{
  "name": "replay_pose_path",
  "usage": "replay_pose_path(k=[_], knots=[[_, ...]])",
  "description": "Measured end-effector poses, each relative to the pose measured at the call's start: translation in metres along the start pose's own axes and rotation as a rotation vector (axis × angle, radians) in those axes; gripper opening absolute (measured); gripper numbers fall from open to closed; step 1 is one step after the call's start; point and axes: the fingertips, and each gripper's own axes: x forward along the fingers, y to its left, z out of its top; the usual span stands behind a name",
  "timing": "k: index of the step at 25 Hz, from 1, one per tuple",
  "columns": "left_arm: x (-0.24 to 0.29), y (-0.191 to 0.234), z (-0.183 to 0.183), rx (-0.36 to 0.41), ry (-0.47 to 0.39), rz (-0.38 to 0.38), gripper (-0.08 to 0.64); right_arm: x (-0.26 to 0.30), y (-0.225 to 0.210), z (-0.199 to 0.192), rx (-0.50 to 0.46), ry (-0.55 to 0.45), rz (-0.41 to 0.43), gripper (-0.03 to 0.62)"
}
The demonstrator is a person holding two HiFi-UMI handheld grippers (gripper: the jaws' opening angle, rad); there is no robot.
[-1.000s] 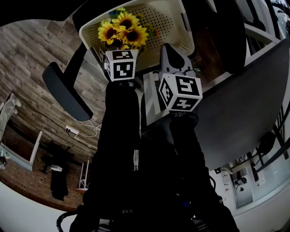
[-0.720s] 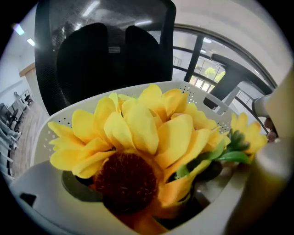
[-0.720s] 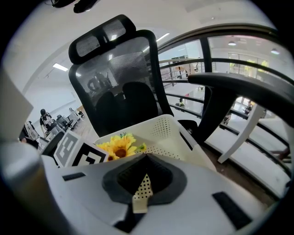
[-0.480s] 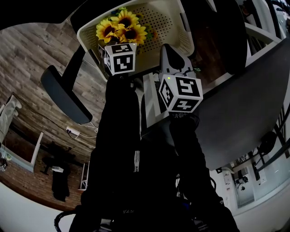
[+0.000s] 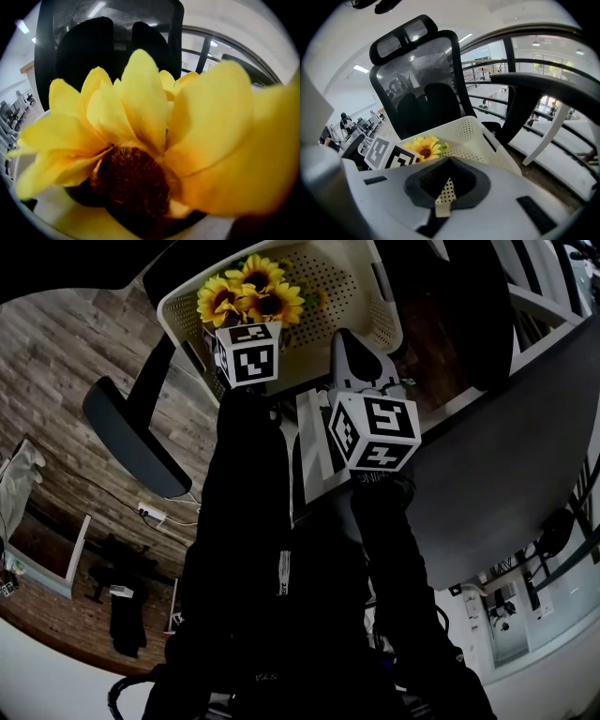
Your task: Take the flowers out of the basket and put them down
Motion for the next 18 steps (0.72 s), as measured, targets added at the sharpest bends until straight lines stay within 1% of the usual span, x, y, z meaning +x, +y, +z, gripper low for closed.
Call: replay_pose_path(k=[3,6,9,11,14,18], knots=[[0.002,0.0,0.0,-0.012,-0.013,-0.009,0.54,0.0,0.0,0.0,-0.001,-0.002,-0.003,0.012],[0.003,0.001,0.003,-0.035,-0.052,-0.02,0.54,0.0,0.0,0.0,-0.002,-0.005,-0.007,0.012],[0.002,0.002,0.007,-0.034,-0.08,-0.012,0.54,-0.001,0.0,0.001,-0.002,-0.012,-0.009,0.012],[-0.002,0.002,0.01,-0.009,-0.089,0.007,0.538,-0.003,-0.001,0.002,-0.002,-0.017,-0.012,0.012],[-0.008,0.0,0.014,0.059,-0.097,0.034,0.528,-0.005,-0.002,0.003,-0.001,-0.022,-0.014,0.012],[-0.008,-0.002,0.011,0.099,-0.092,0.021,0.522,-0.007,-0.002,0.003,-0.001,-0.026,-0.017,0.012]])
